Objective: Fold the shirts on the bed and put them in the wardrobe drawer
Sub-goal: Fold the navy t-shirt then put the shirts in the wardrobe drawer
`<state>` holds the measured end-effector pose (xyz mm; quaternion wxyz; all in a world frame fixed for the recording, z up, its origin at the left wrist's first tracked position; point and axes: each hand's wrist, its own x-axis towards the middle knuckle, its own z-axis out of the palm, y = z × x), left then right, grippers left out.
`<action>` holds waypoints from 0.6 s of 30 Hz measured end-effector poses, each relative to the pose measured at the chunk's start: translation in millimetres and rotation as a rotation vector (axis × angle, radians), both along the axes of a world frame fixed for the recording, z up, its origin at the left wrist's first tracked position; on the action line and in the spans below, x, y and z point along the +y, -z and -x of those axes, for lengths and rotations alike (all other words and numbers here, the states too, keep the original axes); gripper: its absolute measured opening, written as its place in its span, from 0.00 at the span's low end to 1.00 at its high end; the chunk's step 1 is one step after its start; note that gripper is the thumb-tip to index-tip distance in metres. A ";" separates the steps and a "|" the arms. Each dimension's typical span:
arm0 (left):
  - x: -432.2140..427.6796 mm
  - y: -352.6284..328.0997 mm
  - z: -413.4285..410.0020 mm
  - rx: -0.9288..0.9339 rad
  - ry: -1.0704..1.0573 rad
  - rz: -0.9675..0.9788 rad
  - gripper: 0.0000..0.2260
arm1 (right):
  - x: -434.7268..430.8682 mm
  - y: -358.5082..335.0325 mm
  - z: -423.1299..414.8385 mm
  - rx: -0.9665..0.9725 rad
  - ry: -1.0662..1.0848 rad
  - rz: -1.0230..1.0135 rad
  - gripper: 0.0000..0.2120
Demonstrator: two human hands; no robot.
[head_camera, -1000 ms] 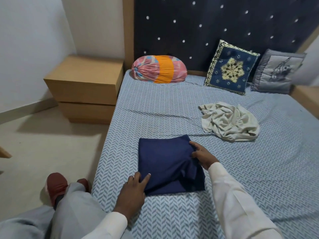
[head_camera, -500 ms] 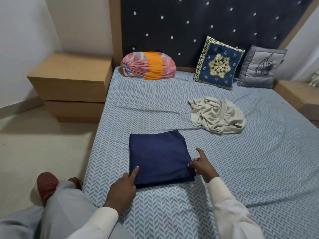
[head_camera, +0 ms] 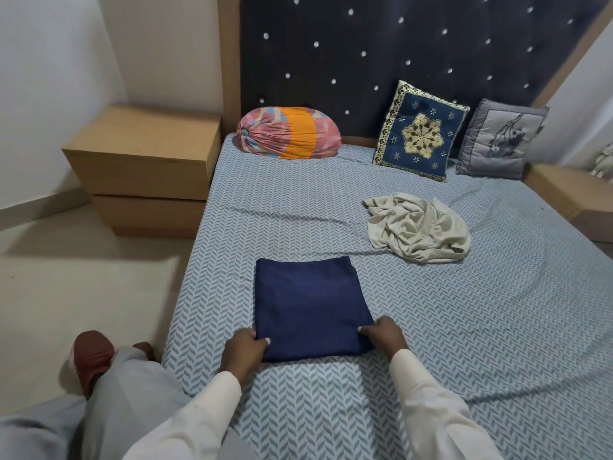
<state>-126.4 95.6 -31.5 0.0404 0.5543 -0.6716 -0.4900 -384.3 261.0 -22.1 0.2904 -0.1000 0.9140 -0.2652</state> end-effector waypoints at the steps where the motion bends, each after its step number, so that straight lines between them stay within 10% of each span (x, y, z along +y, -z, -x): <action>1: -2.8 2.0 -0.6 0.034 -0.020 -0.023 0.12 | -1.0 -3.6 -1.4 -0.050 0.029 0.038 0.11; 6: -58.7 46.7 -18.9 0.236 -0.169 -0.105 0.16 | -0.8 -2.9 -19.4 -0.586 -0.002 0.106 0.21; 11: -98.0 -38.5 -54.9 0.111 -0.334 0.234 0.05 | -9.6 -21.8 -82.0 -0.851 -0.379 0.019 0.08; 18: -49.4 -43.4 -60.2 -0.067 0.058 0.444 0.12 | -38.0 -29.5 -50.5 0.049 -0.218 0.111 0.14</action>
